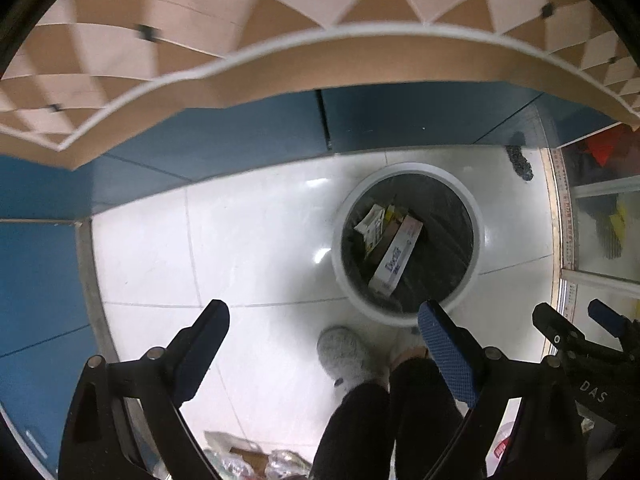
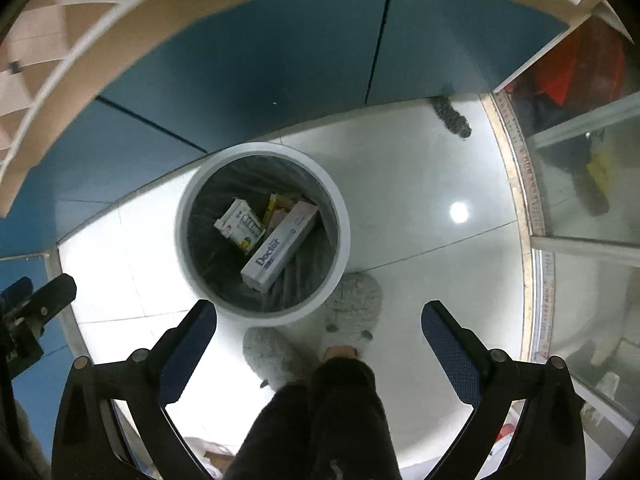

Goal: Collect trash
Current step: 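Lower both held items over the bin and open both tools, then grasp the green sachet with the left tool while the right tool grasps the white tissue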

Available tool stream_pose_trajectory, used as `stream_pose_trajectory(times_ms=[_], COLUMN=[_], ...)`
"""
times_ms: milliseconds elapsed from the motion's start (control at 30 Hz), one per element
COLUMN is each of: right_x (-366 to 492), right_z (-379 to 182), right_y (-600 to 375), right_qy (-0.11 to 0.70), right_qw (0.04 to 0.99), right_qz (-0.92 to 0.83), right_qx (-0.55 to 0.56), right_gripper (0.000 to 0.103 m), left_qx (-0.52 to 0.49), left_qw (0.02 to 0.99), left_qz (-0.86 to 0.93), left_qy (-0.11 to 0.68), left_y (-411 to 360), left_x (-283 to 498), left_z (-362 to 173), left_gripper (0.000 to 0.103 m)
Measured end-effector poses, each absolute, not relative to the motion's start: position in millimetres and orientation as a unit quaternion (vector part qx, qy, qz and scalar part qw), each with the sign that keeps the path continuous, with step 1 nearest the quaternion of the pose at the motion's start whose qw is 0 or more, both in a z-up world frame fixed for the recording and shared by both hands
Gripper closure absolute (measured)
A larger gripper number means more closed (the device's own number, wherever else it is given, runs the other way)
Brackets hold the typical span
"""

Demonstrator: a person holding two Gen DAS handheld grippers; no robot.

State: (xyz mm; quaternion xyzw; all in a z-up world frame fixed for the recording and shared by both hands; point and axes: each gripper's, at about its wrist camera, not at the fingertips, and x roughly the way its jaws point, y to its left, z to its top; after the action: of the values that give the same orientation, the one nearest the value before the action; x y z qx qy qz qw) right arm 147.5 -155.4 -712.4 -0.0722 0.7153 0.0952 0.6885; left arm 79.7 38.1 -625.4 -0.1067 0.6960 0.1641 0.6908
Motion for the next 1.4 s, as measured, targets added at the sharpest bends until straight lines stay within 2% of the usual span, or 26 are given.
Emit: stream_pose_trajectory(times_ms=[167, 500, 733, 867, 1033, 1167, 1400], right_x=[130, 87, 70, 68, 97, 139, 245], right_z=[-643, -458, -371, -339, -307, -286, -273], right_y=[-149, -148, -160, -161, -159, -158, -190], right_qy=[0.704, 0.666, 0.650, 0.640, 0.625, 0.606, 0.593], right_qw=[0.698, 0.728, 0.742, 0.751, 0.764, 0.779, 0.794], right_qz=[0.100, 0.123, 0.133, 0.149, 0.161, 0.158, 0.114], right_qx=[-0.092, -0.103, -0.093, -0.068, -0.006, 0.023, 0.076], right_gripper=[0.000, 0.000, 0.000, 0.000, 0.000, 0.000, 0.000], left_qx=[-0.112, -0.119, -0.125, -0.115, -0.116, -0.147, -0.241], left_qw=[0.697, 0.725, 0.750, 0.770, 0.795, 0.802, 0.764], left_qz=[0.164, 0.155, 0.152, 0.175, 0.218, 0.220, 0.177], left_qy=[0.689, 0.660, 0.631, 0.602, 0.554, 0.536, 0.572], left_y=[33, 24, 22, 27, 51, 74, 86], left_x=[59, 18, -1, 0, 33, 89, 216], left_z=[-559, -413, -339, -309, -274, -257, -285], left_gripper=[0.007, 0.007, 0.007, 0.007, 0.007, 0.006, 0.008])
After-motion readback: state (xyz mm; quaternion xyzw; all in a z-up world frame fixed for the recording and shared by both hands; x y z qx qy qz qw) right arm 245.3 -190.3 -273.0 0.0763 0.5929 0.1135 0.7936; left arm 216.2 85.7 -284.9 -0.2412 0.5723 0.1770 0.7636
